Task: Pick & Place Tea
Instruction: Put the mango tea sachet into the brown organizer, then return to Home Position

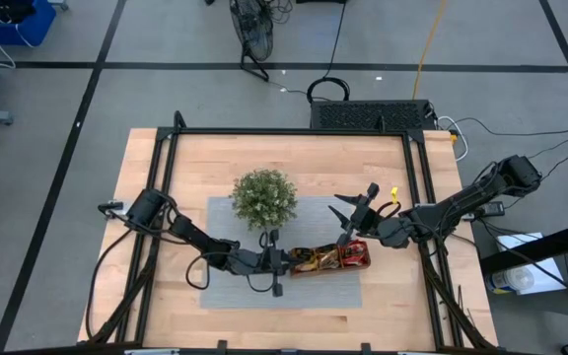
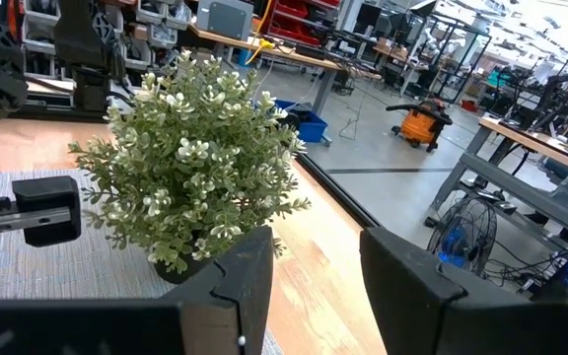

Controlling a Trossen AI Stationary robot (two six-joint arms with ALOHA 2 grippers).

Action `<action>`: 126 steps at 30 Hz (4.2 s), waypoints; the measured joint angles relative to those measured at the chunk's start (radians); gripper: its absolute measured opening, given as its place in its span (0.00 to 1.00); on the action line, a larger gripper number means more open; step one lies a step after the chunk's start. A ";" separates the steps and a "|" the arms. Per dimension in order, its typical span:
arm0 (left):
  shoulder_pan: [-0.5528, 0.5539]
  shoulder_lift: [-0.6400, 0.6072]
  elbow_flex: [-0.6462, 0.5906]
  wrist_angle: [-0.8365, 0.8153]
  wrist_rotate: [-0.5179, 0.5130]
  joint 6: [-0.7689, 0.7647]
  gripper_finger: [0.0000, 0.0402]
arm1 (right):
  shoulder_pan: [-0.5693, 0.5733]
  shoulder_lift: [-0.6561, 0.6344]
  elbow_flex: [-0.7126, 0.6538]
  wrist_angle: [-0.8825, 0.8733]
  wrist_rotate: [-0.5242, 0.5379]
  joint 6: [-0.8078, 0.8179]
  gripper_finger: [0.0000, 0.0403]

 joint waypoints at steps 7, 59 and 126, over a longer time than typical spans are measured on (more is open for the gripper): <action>0.000 0.000 0.000 -0.002 0.011 0.002 0.00 | 0.000 0.000 0.000 0.000 0.000 0.000 0.35; -0.001 -0.167 0.001 -0.201 0.016 -0.046 0.32 | 0.000 0.000 0.000 0.000 0.000 -0.002 0.35; 0.019 -1.648 -0.459 -1.112 -0.023 0.005 0.32 | 0.000 0.000 0.000 0.001 0.002 -0.070 0.35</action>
